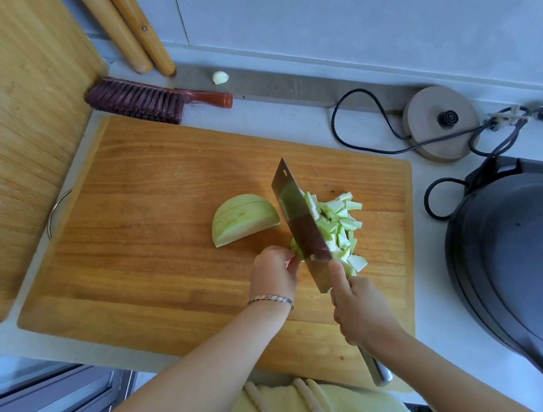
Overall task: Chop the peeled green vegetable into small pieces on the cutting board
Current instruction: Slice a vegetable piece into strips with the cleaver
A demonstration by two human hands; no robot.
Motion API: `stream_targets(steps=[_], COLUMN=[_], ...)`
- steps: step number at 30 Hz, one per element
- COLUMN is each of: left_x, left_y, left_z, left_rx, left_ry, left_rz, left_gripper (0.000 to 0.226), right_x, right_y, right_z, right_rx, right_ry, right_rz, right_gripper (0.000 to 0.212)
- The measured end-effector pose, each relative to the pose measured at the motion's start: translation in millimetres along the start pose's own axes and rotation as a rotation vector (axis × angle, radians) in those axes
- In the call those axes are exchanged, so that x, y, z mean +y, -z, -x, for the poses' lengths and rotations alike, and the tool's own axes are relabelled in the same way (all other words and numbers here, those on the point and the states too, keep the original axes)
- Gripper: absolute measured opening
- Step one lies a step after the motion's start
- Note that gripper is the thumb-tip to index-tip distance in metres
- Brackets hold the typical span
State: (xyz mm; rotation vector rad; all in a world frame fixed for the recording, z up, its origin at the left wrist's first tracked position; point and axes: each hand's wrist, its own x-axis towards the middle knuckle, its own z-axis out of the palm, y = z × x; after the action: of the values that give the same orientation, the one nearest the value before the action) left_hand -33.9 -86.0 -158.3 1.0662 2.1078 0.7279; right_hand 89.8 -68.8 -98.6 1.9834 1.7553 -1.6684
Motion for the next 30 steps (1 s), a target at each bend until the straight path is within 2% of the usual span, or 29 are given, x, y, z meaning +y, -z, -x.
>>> stream_targets(steps=[5, 11, 16, 21, 30], left_x=[-1, -1, -2, 1, 2], left_y=[-1, 0, 1, 3, 5], left_z=[0, 0, 0, 1, 1], left_rx=[0.010, 0.023, -0.005, 0.000, -0.002], left_ry=[0.022, 0.003, 0.043, 0.064, 0.060], left_rz=[0.007, 0.043, 0.059, 0.094, 0.021], left_gripper=[0.021, 0.014, 0.023, 0.016, 0.017], right_x=[4, 1, -6, -9, -6], right_y=[-12, 5, 16, 11, 5], right_z=[-9, -9, 2, 6, 2], right_rx=[0.016, -0.036, -0.014, -0.032, -0.024], right_ry=[0.002, -0.062, -0.016, -0.012, 0.004], right_rz=[0.039, -0.152, -0.130, -0.092, -0.036], right_gripper=[0.055, 0.054, 0.057, 0.054, 0.058])
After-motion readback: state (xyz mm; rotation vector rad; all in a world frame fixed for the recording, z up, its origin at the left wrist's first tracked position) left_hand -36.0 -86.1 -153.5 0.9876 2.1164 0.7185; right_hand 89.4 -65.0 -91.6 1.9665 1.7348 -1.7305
